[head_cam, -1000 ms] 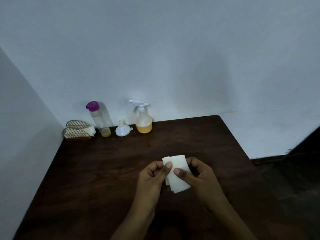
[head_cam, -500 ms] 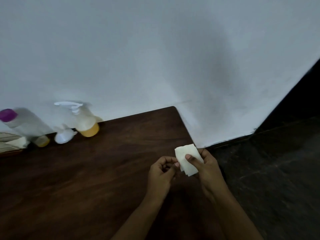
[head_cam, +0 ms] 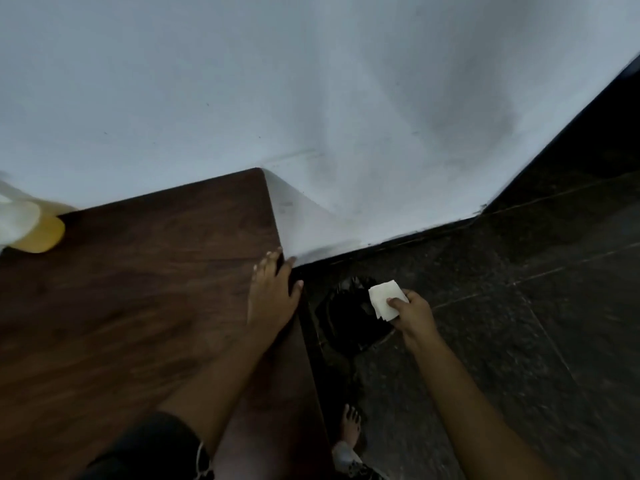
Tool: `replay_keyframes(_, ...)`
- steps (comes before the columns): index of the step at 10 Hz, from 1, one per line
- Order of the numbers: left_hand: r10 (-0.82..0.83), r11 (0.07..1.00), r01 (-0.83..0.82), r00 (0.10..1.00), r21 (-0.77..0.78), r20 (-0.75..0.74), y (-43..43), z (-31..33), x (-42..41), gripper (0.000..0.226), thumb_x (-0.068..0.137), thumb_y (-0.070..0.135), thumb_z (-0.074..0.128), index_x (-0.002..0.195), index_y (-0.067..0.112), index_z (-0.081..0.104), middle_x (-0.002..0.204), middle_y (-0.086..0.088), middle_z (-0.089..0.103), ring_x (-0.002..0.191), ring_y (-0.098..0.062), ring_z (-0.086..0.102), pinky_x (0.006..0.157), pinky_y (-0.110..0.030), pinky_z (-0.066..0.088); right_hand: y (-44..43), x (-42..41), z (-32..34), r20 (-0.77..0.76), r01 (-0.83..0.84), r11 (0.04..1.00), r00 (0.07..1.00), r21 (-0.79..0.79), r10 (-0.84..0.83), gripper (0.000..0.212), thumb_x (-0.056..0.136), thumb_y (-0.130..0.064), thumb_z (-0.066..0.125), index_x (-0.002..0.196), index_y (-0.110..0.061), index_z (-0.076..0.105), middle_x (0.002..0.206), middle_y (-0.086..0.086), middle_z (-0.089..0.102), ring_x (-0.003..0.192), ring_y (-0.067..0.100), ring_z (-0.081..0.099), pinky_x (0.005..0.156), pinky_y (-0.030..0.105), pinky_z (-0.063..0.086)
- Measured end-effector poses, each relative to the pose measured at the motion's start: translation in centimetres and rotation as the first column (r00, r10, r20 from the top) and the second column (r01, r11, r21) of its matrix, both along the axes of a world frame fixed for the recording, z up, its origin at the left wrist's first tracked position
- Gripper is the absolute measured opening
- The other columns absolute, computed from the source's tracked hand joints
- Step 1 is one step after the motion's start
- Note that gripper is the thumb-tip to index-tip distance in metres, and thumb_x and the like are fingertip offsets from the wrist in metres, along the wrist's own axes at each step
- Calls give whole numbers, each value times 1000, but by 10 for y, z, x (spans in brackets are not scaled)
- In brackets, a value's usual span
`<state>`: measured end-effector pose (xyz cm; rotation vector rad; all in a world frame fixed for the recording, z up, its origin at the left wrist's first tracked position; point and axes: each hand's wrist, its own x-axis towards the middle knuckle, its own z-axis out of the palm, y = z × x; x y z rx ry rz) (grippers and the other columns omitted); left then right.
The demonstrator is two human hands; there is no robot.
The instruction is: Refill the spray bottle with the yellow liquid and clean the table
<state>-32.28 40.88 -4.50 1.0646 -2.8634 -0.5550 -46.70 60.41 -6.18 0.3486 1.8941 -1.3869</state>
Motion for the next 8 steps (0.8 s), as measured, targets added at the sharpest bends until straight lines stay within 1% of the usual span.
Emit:
replay_keyframes(1, 5, 996, -2, 999, -87, 32, -2, -4, -7, 56, 90, 38, 38, 140, 13, 44, 149, -12, 38, 140, -30, 31, 113, -47, 21, -3, -13, -44, 83, -38, 991, 996, 129, 28, 32, 92, 0, 50, 124, 7, 52, 125, 28, 54, 100, 36, 54, 86, 46, 47)
replay_keyframes(2, 37, 991, -30, 998, -127, 50, -2, -5, -9, 64, 90, 42, 26, 146, 11, 32, 153, -7, 33, 143, -24, 26, 115, -45, 19, -8, -16, -80, 166, -132, 965, 981, 228, 95, 37, 93, -1, 50, 130, 5, 50, 131, 25, 52, 117, 40, 52, 95, 45, 46)
replay_keyframes(3, 55, 991, -47, 997, -127, 62, -3, -9, -8, 67, 90, 44, 22, 149, 11, 24, 156, -5, 26, 145, -20, 19, 116, -43, 13, -15, -17, -108, 218, -175, 938, 970, 299, 112, 35, 93, -3, 51, 126, 5, 54, 130, 24, 55, 117, 40, 53, 95, 43, 46)
replay_keyframes(4, 76, 989, -66, 995, -129, 72, -2, -11, -11, 66, 91, 43, 20, 149, 13, 22, 157, -3, 23, 146, -17, 15, 117, -44, 11, -25, -21, -134, 221, -296, 872, 949, 389, 223, 33, 94, -8, 51, 125, -2, 57, 127, 20, 57, 113, 37, 55, 91, 38, 46)
replay_keyframes(5, 84, 987, -72, 993, -144, 78, -1, -12, -10, 65, 91, 41, 22, 150, 15, 20, 158, 0, 21, 146, -16, 13, 117, -44, 9, -37, -25, -150, 225, -372, 832, 926, 412, 303, 32, 96, -12, 47, 127, -6, 55, 127, 19, 57, 112, 35, 55, 88, 37, 46)
replay_keyframes(6, 95, 986, -85, 993, -143, 67, -2, -13, -10, 63, 91, 40, 24, 150, 16, 22, 158, 0, 21, 146, -15, 14, 117, -42, 8, -45, -28, -161, 214, -429, 802, 903, 415, 373, 41, 99, -14, 42, 139, -8, 40, 134, 20, 49, 118, 36, 50, 81, 35, 41)
replay_keyframes(7, 92, 985, -84, 994, -148, 53, -3, -15, -8, 63, 92, 39, 25, 150, 16, 22, 157, 1, 22, 146, -15, 14, 116, -42, 9, -46, -30, -168, 239, -518, 740, 855, 428, 460, 46, 99, -11, 42, 144, -8, 33, 140, 21, 43, 121, 36, 47, 85, 34, 41)
replay_keyframes(8, 104, 987, -95, 993, -132, 59, -1, -11, -9, 62, 92, 39, 25, 149, 15, 23, 157, -1, 23, 145, -17, 17, 116, -44, 12, -40, -24, -168, 254, -563, 724, 827, 399, 502, 39, 97, -7, 41, 136, -6, 43, 135, 20, 47, 115, 35, 50, 89, 34, 42)
